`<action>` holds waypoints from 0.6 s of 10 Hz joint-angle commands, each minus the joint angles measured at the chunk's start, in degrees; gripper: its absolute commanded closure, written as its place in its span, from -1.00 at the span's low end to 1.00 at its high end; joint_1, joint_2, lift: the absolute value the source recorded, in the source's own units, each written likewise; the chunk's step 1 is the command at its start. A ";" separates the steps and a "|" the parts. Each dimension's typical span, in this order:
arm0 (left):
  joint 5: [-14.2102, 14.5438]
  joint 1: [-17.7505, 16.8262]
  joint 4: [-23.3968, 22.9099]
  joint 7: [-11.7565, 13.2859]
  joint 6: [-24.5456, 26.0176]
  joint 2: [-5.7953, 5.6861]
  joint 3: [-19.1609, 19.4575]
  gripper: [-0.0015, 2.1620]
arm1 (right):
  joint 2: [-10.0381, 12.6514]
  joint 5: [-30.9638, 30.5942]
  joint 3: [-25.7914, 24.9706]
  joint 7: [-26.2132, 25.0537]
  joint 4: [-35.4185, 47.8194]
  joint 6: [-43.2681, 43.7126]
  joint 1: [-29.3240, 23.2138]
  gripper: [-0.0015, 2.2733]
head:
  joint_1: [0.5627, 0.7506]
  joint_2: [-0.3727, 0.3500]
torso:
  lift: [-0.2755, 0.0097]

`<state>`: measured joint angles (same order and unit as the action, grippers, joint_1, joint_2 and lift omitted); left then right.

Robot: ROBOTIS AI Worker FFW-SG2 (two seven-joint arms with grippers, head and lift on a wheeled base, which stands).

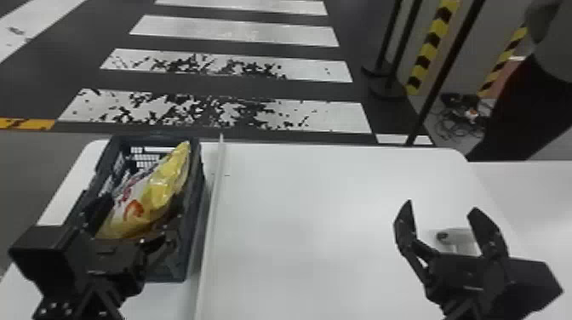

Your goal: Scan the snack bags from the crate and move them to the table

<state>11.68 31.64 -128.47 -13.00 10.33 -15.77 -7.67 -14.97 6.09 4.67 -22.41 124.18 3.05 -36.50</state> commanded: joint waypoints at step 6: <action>0.80 -1.49 -0.73 1.05 2.81 -1.46 0.99 -0.93 | -0.68 -0.55 0.52 0.00 0.89 -1.08 -0.24 -0.92 | 0.41 -0.22 | 0.27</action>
<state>12.14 30.54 -129.62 -11.98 13.14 -17.10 -6.90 -15.60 5.53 5.13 -22.41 125.06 2.03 -36.74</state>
